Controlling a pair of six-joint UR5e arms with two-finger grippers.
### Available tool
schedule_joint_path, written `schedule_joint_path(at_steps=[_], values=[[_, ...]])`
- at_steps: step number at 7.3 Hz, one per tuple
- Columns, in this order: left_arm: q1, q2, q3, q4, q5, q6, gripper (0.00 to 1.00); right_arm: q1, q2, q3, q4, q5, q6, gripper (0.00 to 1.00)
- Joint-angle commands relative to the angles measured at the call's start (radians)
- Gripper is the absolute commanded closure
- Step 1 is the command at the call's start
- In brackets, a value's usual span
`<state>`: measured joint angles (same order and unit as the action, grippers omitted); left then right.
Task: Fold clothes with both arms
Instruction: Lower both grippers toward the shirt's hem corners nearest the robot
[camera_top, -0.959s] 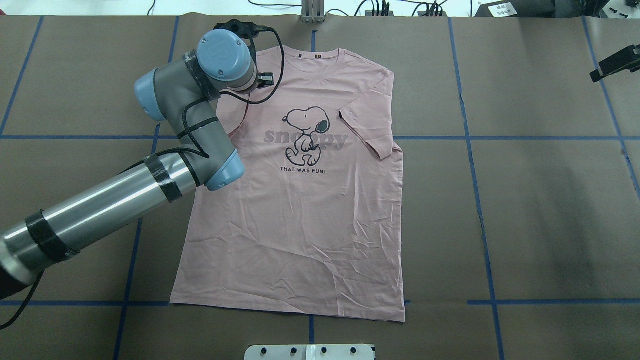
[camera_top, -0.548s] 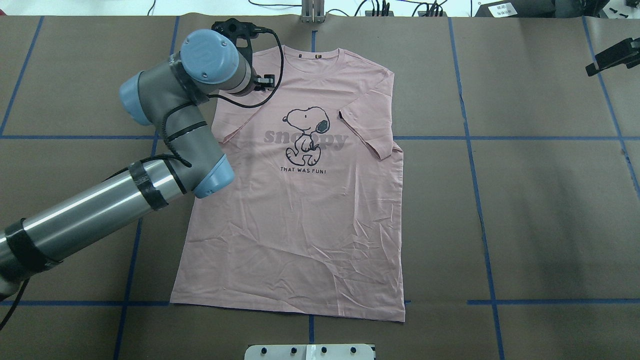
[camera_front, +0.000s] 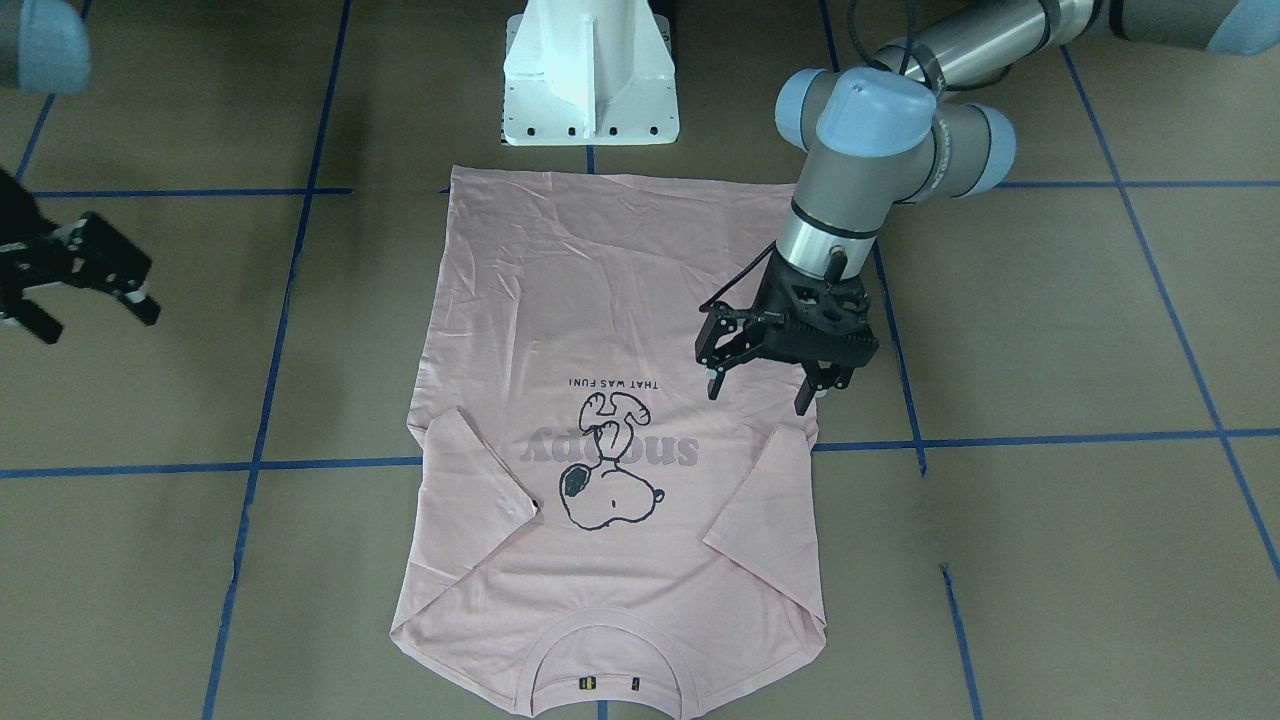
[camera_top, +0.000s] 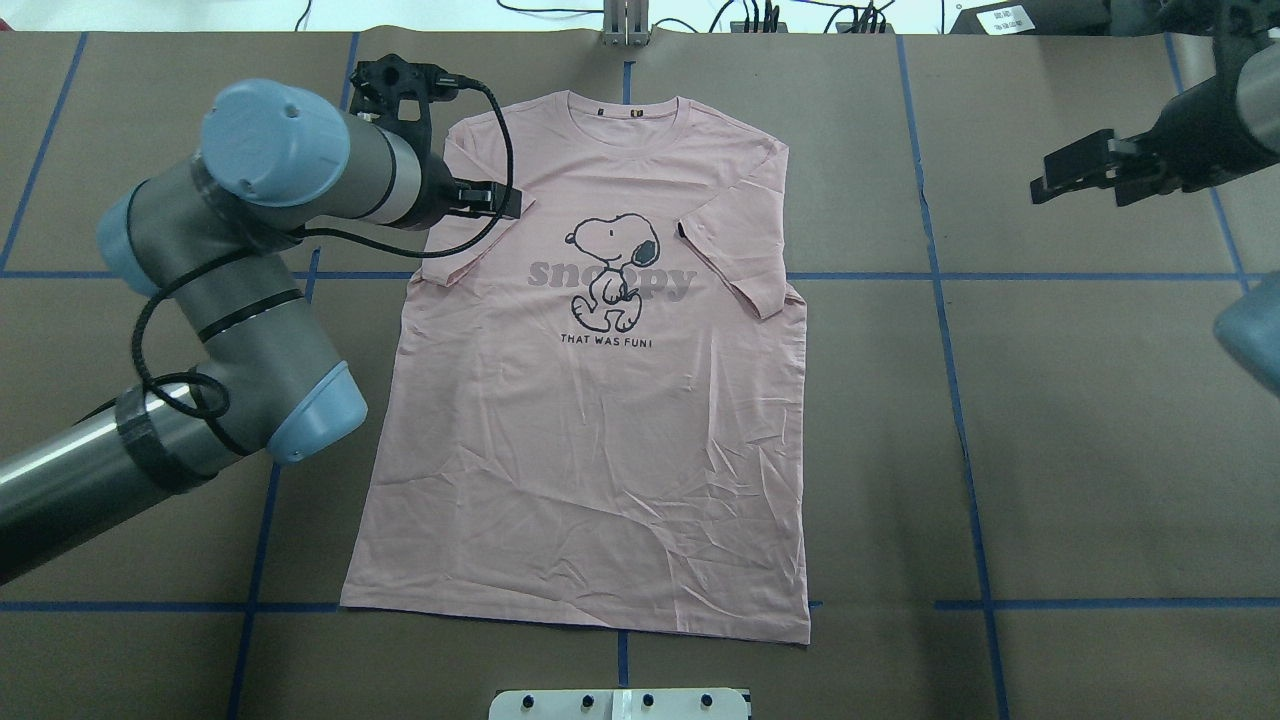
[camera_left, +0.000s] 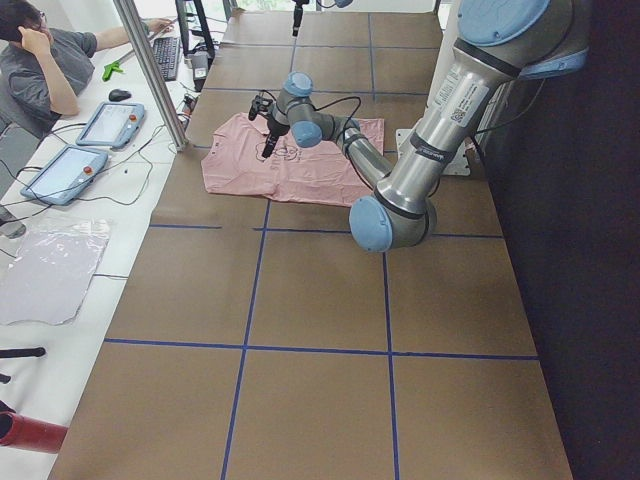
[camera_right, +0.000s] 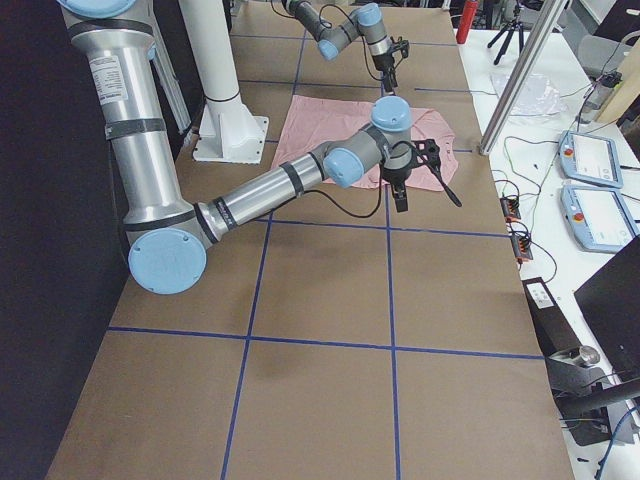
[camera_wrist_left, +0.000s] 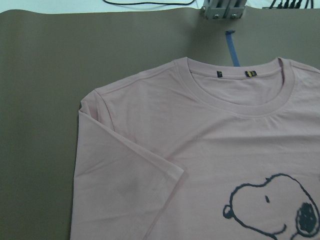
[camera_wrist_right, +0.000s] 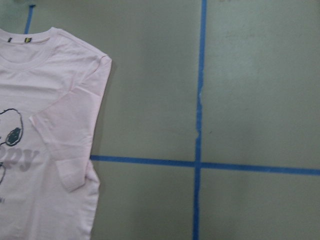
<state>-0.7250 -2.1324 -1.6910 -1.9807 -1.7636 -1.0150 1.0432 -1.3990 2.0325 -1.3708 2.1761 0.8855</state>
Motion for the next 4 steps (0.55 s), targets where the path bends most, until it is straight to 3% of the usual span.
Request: schedule_joint_path(at_steps=[1, 2, 4], values=[[0.012, 0.145, -0.209, 0.000, -0.026, -0.017, 0.00, -0.279, -0.099, 0.229, -0.005, -0.189, 0.325, 0.00], [0.042, 0.232, -0.281, -0.001, -0.019, -0.067, 0.00, -0.436, -0.148, 0.309, -0.008, -0.311, 0.452, 0.00], [0.135, 0.374, -0.392, -0.010, -0.010, -0.115, 0.00, -0.776, -0.169, 0.336, -0.055, -0.665, 0.663, 0.00]])
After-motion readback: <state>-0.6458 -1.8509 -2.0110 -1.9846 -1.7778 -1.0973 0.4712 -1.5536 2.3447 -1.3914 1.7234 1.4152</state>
